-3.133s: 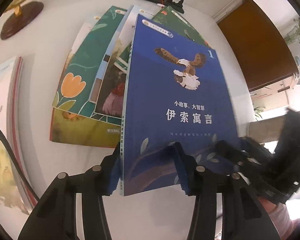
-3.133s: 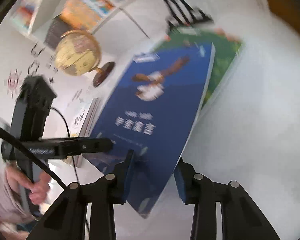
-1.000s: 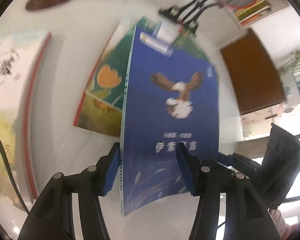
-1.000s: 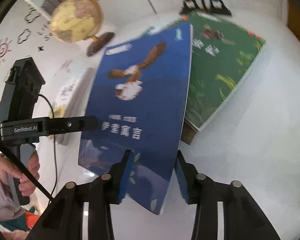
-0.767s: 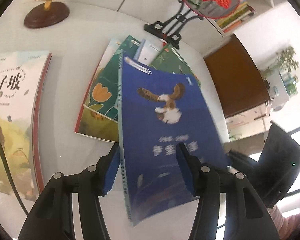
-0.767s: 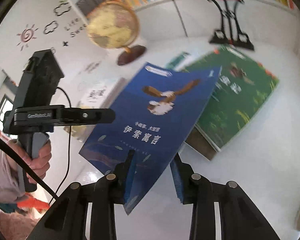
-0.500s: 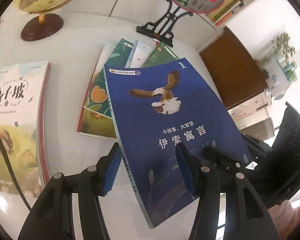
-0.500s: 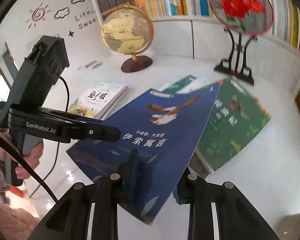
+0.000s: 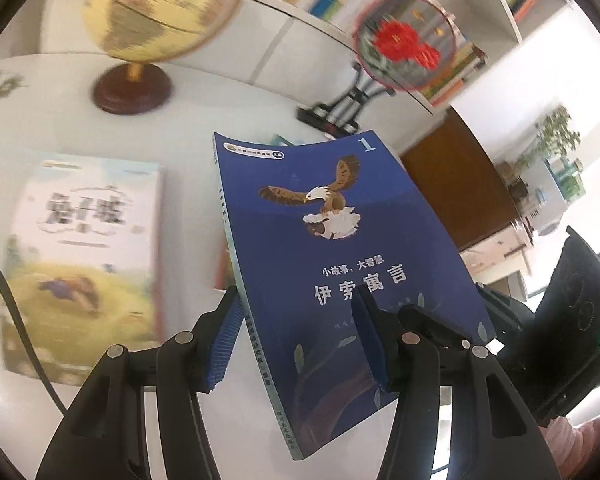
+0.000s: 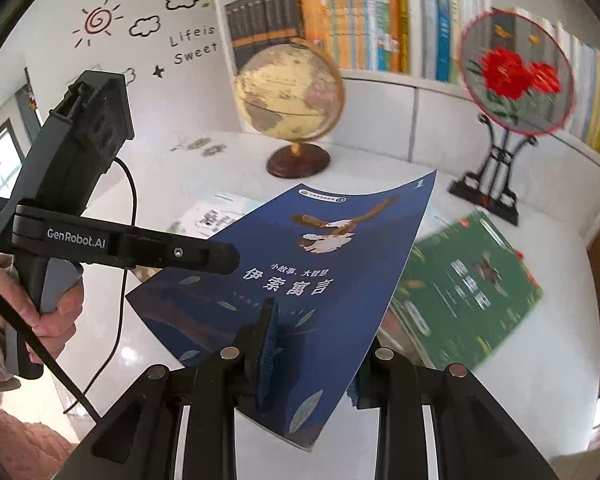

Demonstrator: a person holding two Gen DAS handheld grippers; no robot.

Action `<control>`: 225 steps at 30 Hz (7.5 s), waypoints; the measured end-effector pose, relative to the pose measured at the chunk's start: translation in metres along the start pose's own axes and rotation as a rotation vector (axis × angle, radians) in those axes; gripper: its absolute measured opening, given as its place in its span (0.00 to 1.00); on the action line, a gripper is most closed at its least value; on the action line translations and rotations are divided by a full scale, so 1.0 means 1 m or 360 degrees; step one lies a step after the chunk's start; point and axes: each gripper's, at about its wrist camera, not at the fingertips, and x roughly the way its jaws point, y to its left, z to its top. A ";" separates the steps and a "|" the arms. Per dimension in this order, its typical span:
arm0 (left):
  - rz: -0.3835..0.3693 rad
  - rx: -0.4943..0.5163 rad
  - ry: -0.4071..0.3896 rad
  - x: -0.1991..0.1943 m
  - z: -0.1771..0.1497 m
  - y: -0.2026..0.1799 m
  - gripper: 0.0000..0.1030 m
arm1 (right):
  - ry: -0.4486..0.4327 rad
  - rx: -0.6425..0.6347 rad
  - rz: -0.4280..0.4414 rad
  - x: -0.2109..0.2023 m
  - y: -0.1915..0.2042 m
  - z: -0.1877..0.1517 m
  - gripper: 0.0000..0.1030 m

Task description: Organize books

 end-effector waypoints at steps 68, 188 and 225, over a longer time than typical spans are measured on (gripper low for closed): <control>0.0489 -0.0137 0.0342 0.058 -0.010 -0.012 0.81 | 0.0474 0.1212 0.0092 0.055 -0.068 -0.084 0.53; 0.0221 0.0034 0.0609 0.157 -0.020 -0.046 0.57 | 0.0222 0.0989 0.0394 0.061 -0.150 -0.111 0.76; 0.0143 0.0195 0.0147 0.048 -0.014 -0.054 0.42 | 0.0041 0.0191 -0.0071 -0.006 -0.046 -0.044 0.19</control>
